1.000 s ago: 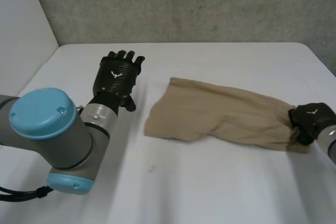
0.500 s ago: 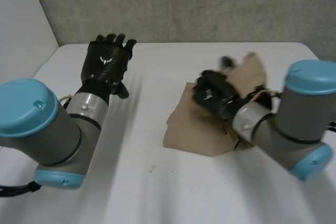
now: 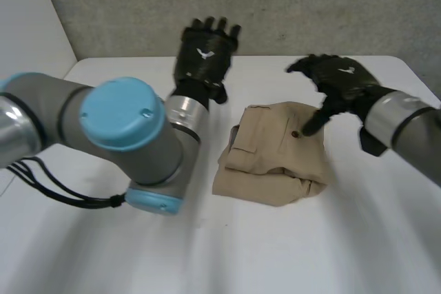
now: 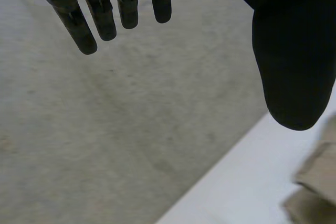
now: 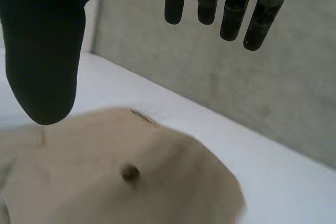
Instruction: Fold the shorts.
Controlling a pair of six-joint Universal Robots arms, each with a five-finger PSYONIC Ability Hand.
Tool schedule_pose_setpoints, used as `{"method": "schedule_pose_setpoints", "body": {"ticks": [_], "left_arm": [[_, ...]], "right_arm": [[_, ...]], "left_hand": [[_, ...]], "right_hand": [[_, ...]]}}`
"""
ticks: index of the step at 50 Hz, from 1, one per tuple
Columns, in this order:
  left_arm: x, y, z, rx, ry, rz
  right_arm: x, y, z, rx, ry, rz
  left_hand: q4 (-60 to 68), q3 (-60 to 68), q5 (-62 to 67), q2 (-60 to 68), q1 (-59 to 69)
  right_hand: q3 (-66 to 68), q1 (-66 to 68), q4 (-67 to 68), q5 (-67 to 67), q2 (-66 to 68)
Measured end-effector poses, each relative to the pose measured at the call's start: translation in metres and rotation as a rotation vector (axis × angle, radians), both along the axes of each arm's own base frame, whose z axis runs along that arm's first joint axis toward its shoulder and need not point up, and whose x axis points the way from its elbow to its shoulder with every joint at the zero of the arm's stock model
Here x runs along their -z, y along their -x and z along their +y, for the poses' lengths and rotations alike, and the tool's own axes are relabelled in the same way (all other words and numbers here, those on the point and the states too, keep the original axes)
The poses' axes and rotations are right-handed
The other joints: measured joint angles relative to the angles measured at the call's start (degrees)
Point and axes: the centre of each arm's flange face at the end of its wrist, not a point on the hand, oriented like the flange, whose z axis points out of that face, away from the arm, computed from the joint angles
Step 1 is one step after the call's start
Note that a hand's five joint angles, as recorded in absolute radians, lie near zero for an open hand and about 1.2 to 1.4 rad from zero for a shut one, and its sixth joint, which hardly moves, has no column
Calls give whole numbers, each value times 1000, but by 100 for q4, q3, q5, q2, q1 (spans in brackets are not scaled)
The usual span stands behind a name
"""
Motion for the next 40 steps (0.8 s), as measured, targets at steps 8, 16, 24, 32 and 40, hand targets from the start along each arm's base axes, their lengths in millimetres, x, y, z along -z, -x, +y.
{"method": "schedule_pose_setpoints", "body": {"ticks": [8, 16, 24, 32, 40], "left_arm": [[27, 19, 23, 135, -102, -68], [48, 36, 20, 227, -153, -112], [78, 45, 6, 234, -295, -220], [90, 39, -1, 205, -383, -273], [104, 22, -12, 157, -457, -325]], "right_arm": [[13, 36, -13, 157, -59, 100], [36, 36, -23, 162, -105, 137], [69, 19, -23, 128, -190, 130], [96, 5, -26, 97, -224, 142], [112, 2, -35, 93, -225, 181]], "left_hand": [[13, 0, 0, 8, 21], [10, 0, 0, 4, 21], [10, 0, 0, 4, 21], [14, 2, 0, 11, 21], [15, 11, 13, 11, 21]], "right_hand": [[0, 0, 0, 6, 0], [0, 0, 0, 8, 0], [0, 0, 0, 8, 0], [0, 0, 0, 8, 0], [0, 0, 2, -45, 0]]}}
